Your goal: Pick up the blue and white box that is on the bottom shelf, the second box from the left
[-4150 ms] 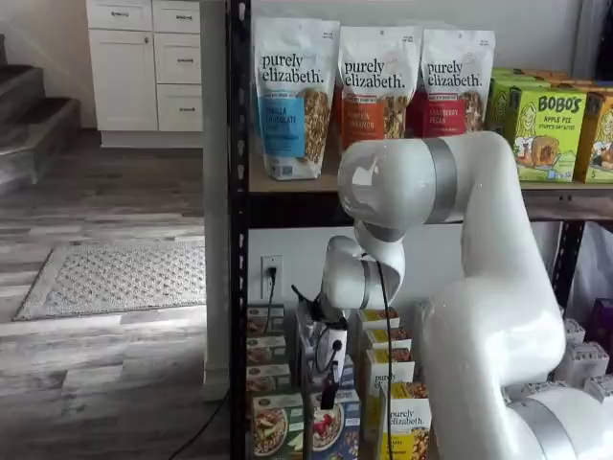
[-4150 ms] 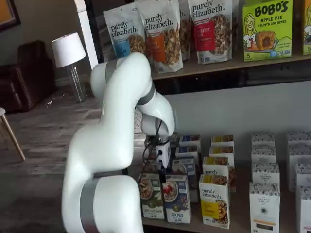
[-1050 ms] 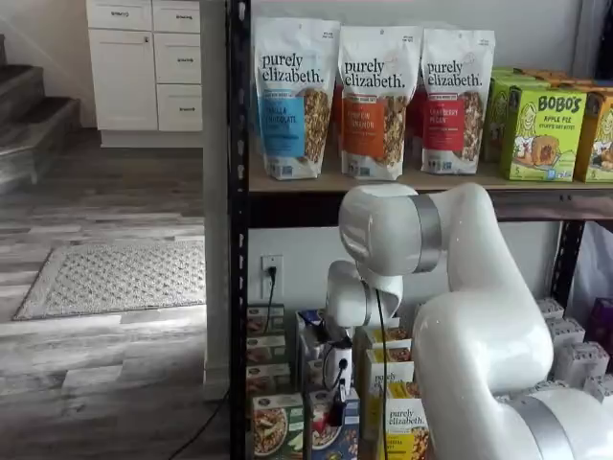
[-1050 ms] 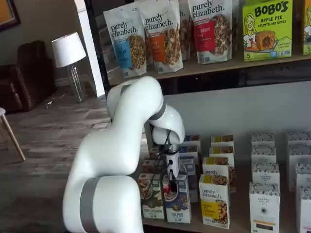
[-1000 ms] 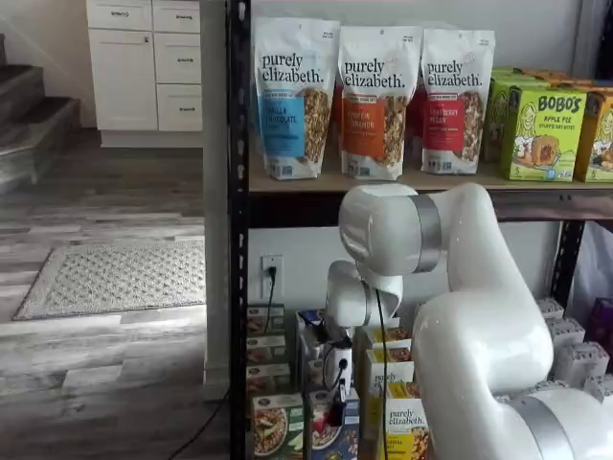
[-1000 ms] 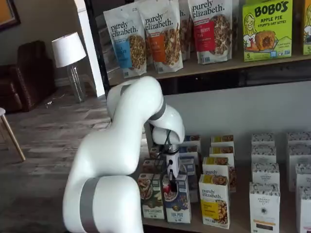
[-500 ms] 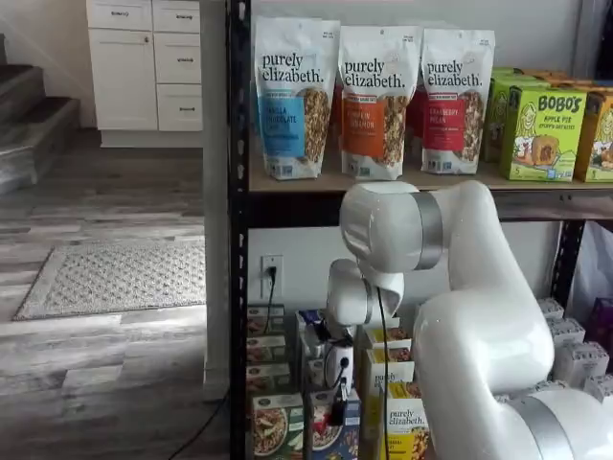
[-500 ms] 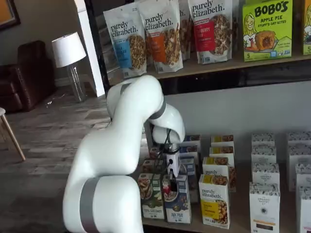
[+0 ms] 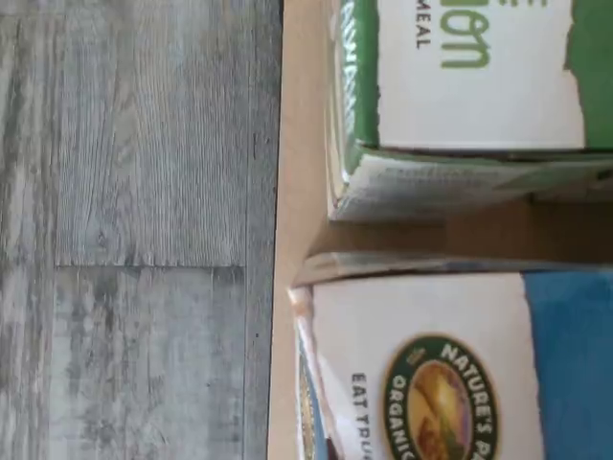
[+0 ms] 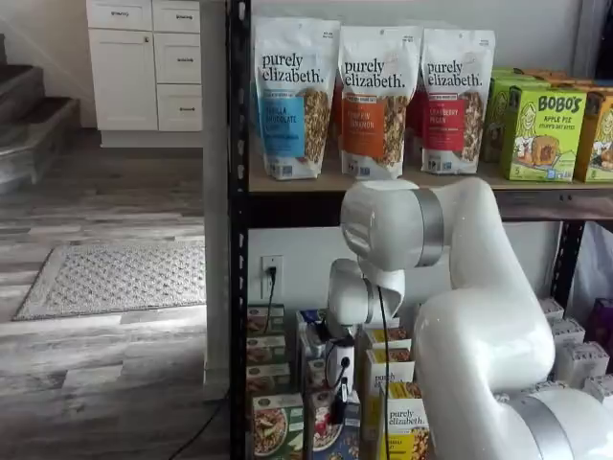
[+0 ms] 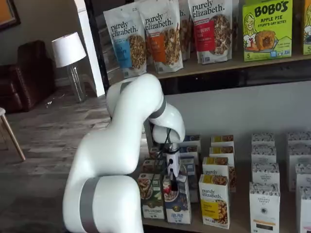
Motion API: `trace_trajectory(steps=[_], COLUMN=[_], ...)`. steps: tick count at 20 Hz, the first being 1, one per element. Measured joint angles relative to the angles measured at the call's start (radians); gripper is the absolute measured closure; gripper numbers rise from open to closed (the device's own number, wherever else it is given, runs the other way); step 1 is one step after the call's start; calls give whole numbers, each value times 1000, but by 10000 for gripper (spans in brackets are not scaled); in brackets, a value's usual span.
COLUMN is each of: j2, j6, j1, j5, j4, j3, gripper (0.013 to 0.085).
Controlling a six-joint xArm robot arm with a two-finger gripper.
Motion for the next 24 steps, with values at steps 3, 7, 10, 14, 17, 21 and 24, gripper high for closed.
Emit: trace_trajectory(steps=[3, 7, 10, 14, 17, 21, 24], j2=[-6, -22, -48, -94, -131, -185, -228], j6=[4, 13, 13, -1, -12, -5, -1], j1=[2, 5, 8, 9, 11, 15, 20], j5=[-1, -15, -42, -67, -79, -106, -129], j4=[-3, -10, -9, 8, 22, 16, 15], j3=[8, 38, 84, 154, 208, 292, 360], gripper=[570, 570, 570, 570, 570, 570, 570])
